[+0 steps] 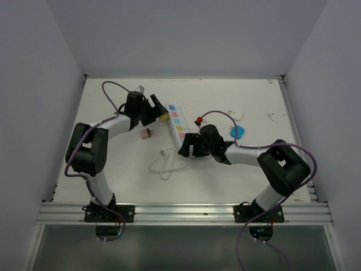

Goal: Pull the plug off the socket

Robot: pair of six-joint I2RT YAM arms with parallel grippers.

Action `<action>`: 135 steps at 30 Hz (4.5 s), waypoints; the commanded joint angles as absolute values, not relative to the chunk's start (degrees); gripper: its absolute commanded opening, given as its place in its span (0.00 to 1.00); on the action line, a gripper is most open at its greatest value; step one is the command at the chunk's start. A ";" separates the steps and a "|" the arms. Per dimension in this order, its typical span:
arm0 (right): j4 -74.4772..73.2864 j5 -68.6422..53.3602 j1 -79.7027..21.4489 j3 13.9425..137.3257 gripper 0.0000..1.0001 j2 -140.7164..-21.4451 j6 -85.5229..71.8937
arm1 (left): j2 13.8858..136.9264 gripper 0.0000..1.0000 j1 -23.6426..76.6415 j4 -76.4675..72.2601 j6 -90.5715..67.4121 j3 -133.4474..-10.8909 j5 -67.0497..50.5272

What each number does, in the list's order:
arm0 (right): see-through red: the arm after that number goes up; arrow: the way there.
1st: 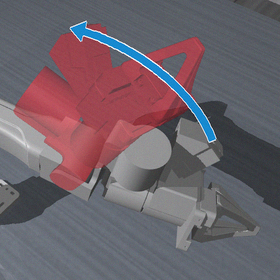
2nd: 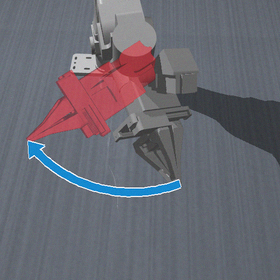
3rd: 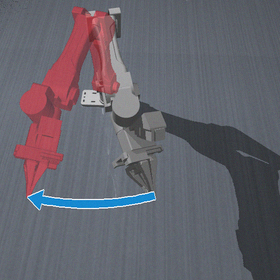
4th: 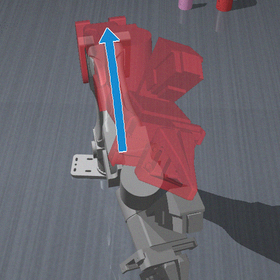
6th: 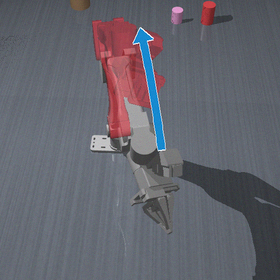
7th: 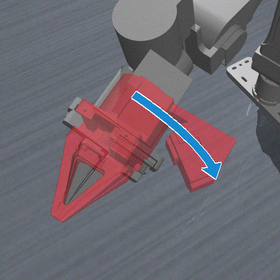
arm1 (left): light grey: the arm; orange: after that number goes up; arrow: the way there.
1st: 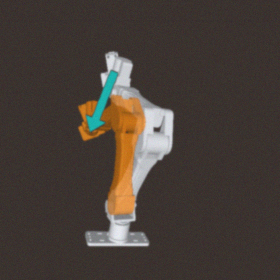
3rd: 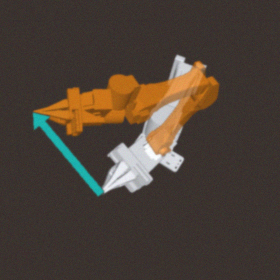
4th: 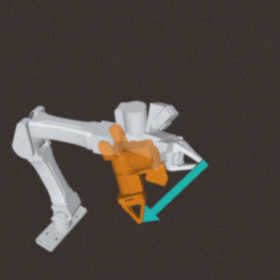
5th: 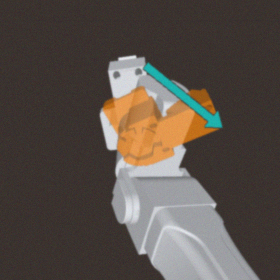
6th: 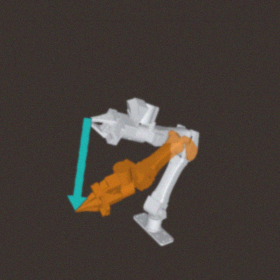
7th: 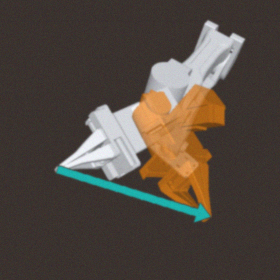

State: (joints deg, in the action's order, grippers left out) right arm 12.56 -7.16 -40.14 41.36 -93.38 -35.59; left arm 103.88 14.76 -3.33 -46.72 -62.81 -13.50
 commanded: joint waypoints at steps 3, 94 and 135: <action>9.49 -10.28 -39.99 39.29 0.00 -95.98 -36.12 | 105.47 0.84 15.64 -3.69 -46.40 -65.04 -14.15; -2.72 1.67 -35.95 39.81 0.00 -94.48 -40.43 | 116.55 0.30 5.27 -10.99 -47.73 -67.06 -25.32; -29.18 20.66 -42.80 56.95 0.37 -100.20 -35.51 | 48.70 1.00 5.45 28.55 -18.55 -69.16 7.38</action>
